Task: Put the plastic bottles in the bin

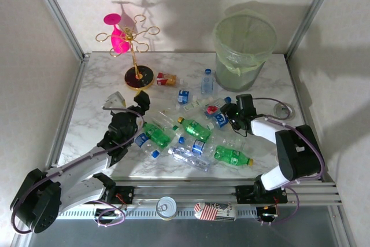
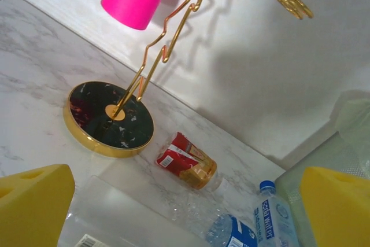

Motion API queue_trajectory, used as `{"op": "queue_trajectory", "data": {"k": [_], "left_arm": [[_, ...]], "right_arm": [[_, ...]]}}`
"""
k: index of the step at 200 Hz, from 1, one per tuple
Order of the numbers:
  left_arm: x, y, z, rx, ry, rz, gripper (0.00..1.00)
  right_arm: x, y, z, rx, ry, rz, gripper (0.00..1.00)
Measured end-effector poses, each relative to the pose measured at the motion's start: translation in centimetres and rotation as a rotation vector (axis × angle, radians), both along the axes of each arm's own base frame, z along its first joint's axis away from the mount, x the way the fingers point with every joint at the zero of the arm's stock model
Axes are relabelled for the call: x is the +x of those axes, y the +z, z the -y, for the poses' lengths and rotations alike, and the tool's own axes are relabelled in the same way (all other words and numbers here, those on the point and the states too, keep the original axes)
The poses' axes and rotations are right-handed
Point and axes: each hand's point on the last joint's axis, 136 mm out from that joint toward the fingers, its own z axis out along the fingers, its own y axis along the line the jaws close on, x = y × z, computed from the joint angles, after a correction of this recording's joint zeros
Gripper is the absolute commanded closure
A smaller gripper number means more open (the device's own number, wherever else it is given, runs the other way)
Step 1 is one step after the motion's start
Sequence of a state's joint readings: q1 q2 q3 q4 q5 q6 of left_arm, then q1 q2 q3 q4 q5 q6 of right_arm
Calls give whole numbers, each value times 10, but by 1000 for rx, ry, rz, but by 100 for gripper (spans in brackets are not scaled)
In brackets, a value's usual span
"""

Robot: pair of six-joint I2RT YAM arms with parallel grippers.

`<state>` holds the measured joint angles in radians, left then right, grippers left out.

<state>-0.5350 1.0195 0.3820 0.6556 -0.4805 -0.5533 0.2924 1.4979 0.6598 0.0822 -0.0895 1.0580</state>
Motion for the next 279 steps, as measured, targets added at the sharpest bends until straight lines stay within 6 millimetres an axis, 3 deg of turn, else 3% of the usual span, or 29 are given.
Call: {"op": "queue_trajectory", "data": {"k": [34, 63, 87, 116, 164, 184, 204, 231, 258, 279], "left_arm": [[-2, -3, -6, -3, 20, -1, 1], [-1, 5, -20, -32, 58, 28, 1], [2, 9, -31, -73, 75, 44, 1], [5, 8, -35, -118, 57, 44, 1], [13, -9, -12, -137, -59, -12, 1], [17, -14, 1, -135, -120, -39, 1], [22, -12, 15, -137, -187, -52, 1], [27, -13, 31, -136, -262, -76, 1], [27, -20, 43, -131, -312, -109, 1], [25, -24, 48, -128, -334, -128, 1]], "right_arm": [[8, 43, 1, -6, 19, 132, 52], [22, 101, -1, -31, 60, 300, 55], [32, 159, 1, -102, 98, 462, 57], [47, 245, 3, -213, 134, 677, 58], [70, 383, 6, -390, 137, 992, 58], [94, 418, 7, -444, 118, 1070, 58], [127, 432, 14, -494, 92, 1095, 58], [178, 423, 26, -571, 53, 1064, 58], [223, 389, 36, -647, 43, 979, 57], [250, 348, 40, -686, 63, 890, 55]]}}
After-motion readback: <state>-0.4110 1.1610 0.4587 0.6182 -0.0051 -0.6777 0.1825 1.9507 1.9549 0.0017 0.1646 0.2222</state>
